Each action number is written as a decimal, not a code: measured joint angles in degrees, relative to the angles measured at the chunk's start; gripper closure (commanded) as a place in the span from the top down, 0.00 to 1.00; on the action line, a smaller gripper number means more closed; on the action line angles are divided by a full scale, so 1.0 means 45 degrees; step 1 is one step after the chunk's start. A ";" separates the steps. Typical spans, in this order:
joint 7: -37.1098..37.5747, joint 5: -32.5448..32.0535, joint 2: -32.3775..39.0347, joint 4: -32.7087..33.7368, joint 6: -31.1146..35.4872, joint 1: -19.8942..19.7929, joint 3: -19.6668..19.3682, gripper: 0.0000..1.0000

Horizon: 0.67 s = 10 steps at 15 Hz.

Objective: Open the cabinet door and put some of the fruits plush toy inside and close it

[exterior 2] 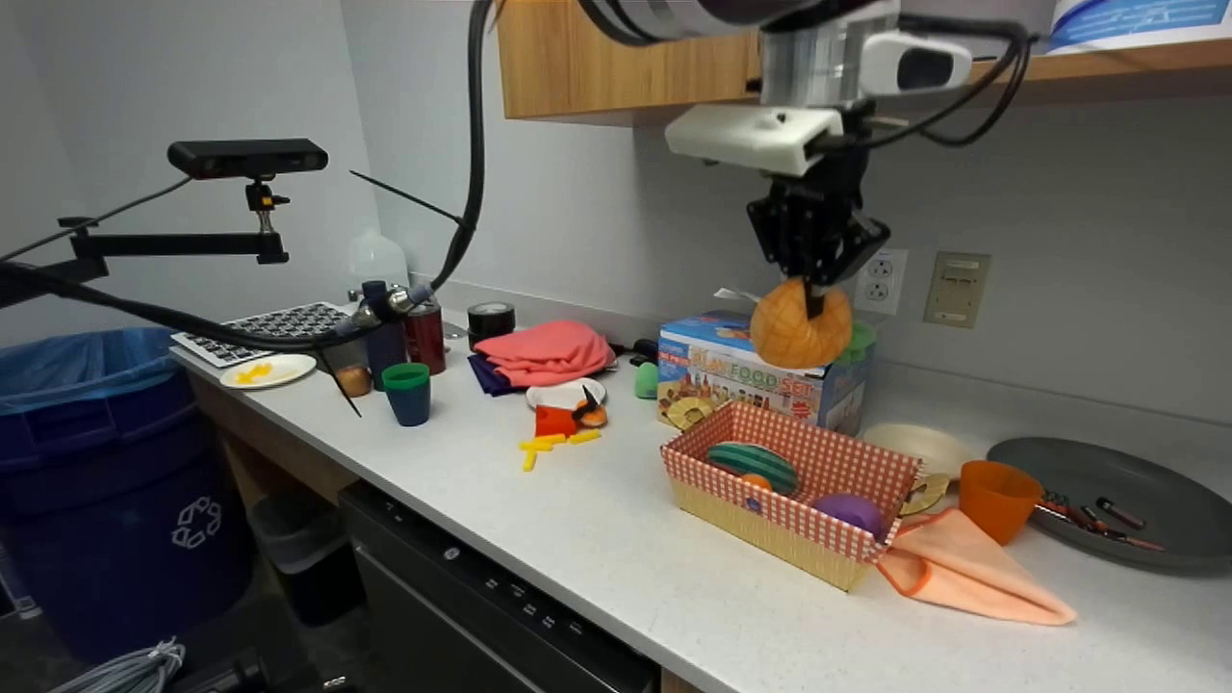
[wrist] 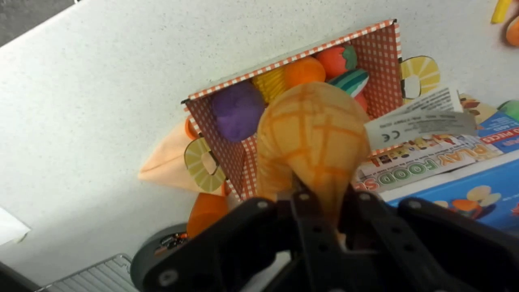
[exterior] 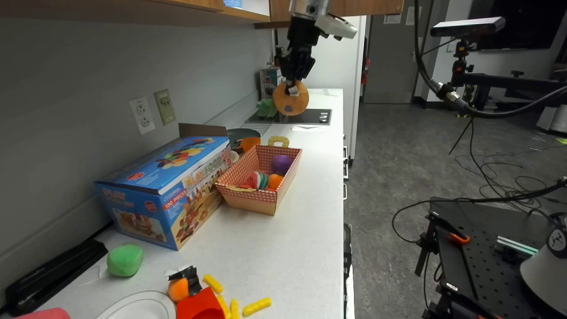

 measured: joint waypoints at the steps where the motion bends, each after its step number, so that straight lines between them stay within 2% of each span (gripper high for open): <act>1: -0.0276 0.0000 -0.0636 -0.0237 -0.0005 -0.0024 -0.0074 0.04; 5: -0.0766 0.0224 -0.2864 -0.0805 0.0693 -0.0029 -0.0285 0.04; 10: -0.0957 0.1408 -0.4173 -0.0889 0.3062 0.0317 -0.0300 0.04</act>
